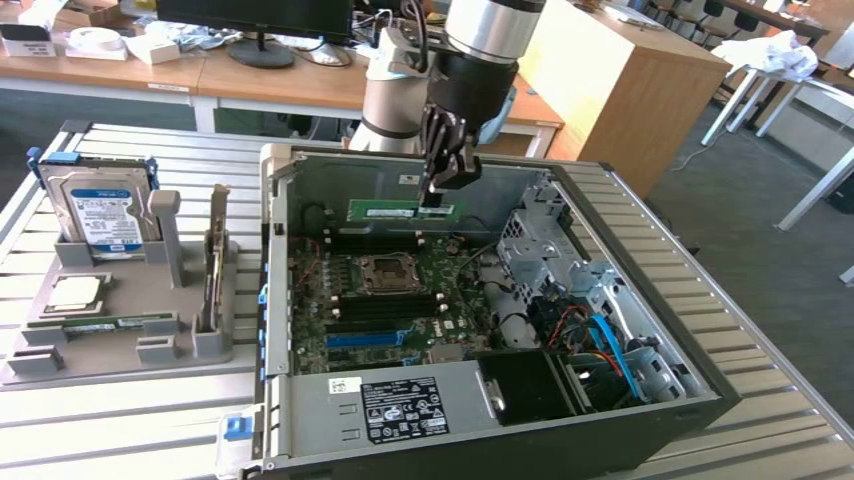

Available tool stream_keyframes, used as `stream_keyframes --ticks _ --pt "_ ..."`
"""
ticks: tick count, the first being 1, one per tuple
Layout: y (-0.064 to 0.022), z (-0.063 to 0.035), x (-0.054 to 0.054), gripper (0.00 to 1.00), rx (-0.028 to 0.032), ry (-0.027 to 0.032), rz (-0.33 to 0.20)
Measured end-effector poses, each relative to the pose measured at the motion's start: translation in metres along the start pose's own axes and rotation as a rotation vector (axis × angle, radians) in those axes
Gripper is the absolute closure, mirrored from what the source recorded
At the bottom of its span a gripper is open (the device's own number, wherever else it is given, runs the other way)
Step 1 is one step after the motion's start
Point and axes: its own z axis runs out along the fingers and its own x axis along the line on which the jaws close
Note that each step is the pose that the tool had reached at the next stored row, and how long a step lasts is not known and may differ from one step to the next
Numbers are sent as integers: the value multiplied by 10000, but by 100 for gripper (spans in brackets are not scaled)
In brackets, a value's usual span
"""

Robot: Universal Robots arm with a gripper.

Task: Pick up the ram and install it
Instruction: 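Pick up the ram and move it above insertion slot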

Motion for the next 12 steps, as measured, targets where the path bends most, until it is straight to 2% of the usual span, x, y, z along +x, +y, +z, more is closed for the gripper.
stream_keyframes --ticks 12 --pt "-4 95 2 89 -1 -1 0"
